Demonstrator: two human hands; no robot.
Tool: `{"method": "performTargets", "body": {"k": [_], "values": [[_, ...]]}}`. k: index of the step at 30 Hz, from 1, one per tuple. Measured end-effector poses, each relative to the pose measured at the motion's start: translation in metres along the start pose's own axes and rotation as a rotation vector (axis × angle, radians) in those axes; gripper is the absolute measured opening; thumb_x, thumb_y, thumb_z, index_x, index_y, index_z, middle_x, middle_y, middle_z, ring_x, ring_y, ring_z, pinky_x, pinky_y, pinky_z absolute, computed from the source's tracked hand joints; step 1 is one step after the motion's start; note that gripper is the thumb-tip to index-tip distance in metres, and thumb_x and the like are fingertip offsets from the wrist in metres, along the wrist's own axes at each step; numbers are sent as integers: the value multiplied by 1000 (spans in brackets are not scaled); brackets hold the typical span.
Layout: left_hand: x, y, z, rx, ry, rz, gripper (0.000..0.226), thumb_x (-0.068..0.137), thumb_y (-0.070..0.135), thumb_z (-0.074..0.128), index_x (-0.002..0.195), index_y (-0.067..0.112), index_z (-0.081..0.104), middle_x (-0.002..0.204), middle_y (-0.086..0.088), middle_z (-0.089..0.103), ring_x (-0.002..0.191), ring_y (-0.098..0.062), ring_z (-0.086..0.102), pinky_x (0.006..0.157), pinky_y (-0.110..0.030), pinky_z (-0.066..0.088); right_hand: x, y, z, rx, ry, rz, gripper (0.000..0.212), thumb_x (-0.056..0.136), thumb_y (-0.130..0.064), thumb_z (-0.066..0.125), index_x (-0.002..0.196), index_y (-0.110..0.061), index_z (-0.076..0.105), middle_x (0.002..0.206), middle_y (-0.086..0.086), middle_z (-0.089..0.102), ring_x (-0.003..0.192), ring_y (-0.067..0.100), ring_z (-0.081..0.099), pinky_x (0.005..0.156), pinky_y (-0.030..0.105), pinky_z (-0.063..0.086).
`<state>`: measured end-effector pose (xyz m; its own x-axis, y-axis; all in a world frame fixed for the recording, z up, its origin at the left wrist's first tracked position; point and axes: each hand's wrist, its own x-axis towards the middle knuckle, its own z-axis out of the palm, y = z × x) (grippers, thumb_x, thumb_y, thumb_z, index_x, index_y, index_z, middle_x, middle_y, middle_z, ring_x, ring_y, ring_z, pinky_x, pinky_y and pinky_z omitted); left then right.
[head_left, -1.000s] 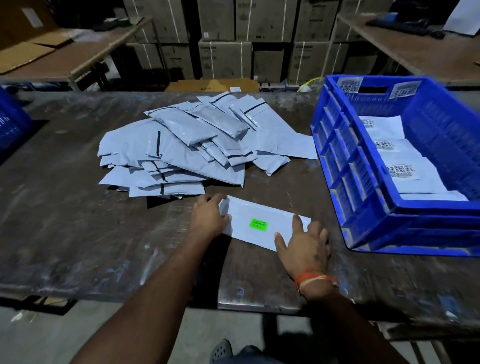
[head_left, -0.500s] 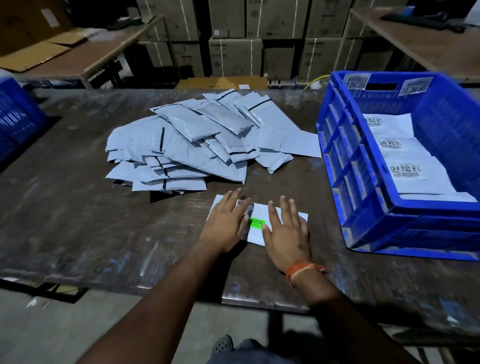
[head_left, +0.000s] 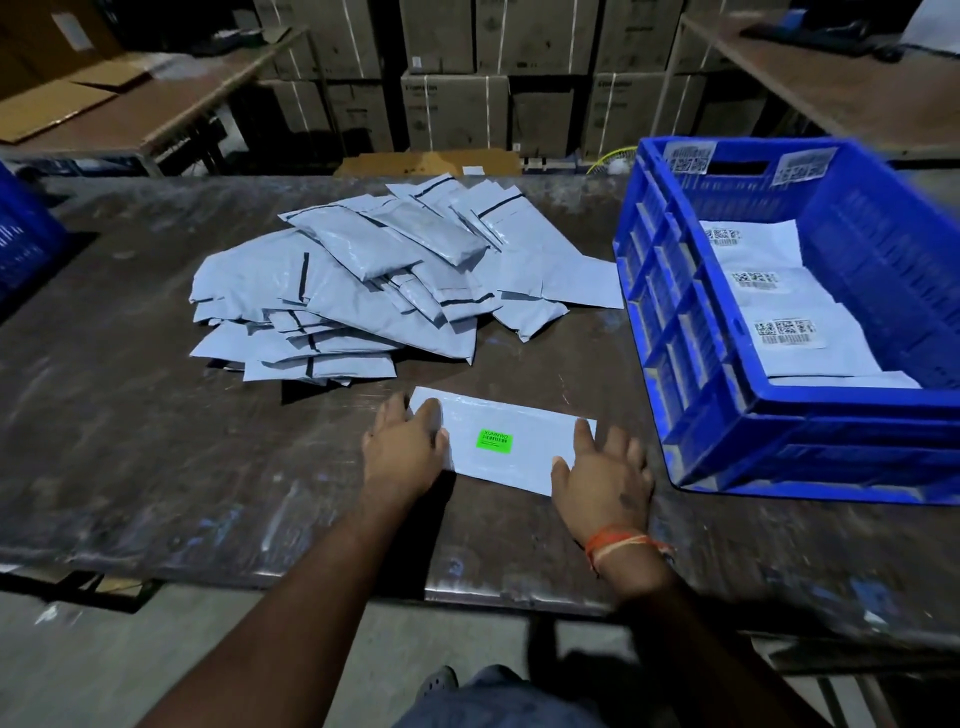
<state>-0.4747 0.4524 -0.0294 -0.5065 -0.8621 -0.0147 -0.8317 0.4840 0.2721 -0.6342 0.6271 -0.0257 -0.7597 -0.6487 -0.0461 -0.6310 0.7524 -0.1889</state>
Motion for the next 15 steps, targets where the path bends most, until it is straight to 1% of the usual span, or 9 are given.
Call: {"method": "performTargets", "body": {"k": [2,5,6,7,8,9,11,13,15], "values": [[2,4,-5,-113,22,-80,39,91,36,63,129,36,57,138,-8,42,126,-32,41,103,-40,41,-1,-5,-7,42,-2,9,63,91,-55,52,148,-32,36,131,11,38,123,32,34,98,44,42],[6,2,-9,-359,-1,-205,36,84,18,74,115,35,68,126,-6,43,113,-26,52,98,-24,41,2,-7,-5,242,-55,7,64,86,-44,65,145,-31,43,124,11,39,115,35,45,103,38,44],[6,-1,-9,-453,-8,-230,35,82,11,75,109,32,71,122,-5,45,104,-21,55,91,-20,43,4,-6,-4,338,-73,19,64,84,-38,70,143,-30,47,123,12,40,114,36,49,104,36,44],[7,-3,-10,-538,-18,-235,33,81,5,74,104,28,73,118,-4,53,93,-16,57,82,-18,46,8,-4,-2,421,-84,31,63,81,-33,73,140,-31,51,121,12,44,113,36,52,104,34,44],[7,-7,-10,-613,-34,-226,30,82,1,72,99,24,75,111,-4,63,82,-14,57,72,-18,46,10,-2,0,489,-96,46,61,78,-30,74,136,-33,56,120,11,49,112,34,55,103,35,46],[6,-10,-10,-680,-55,-209,27,83,-2,69,94,22,76,102,-4,71,76,-14,58,65,-20,45,12,-1,3,556,-104,50,58,74,-29,73,130,-37,60,117,9,56,111,32,57,101,37,48],[1,-17,-12,-778,-90,-179,30,87,-7,63,88,19,77,94,-3,75,78,-14,60,66,-21,45,14,1,7,698,-112,25,51,67,-29,67,115,-47,62,111,-1,66,105,23,62,96,40,52],[-5,-23,-13,-854,-67,-185,30,90,-7,60,87,18,77,92,1,75,82,-10,61,71,-20,45,16,1,11,791,-106,-45,46,66,-25,64,101,-54,63,107,-8,68,101,13,63,95,37,53],[-12,-30,-17,-952,-10,-229,27,93,-3,60,89,18,77,90,3,72,83,-9,60,70,-18,45,17,-5,6,885,-109,-117,45,71,-12,68,96,-49,69,110,-8,68,103,5,62,98,31,50]]}}
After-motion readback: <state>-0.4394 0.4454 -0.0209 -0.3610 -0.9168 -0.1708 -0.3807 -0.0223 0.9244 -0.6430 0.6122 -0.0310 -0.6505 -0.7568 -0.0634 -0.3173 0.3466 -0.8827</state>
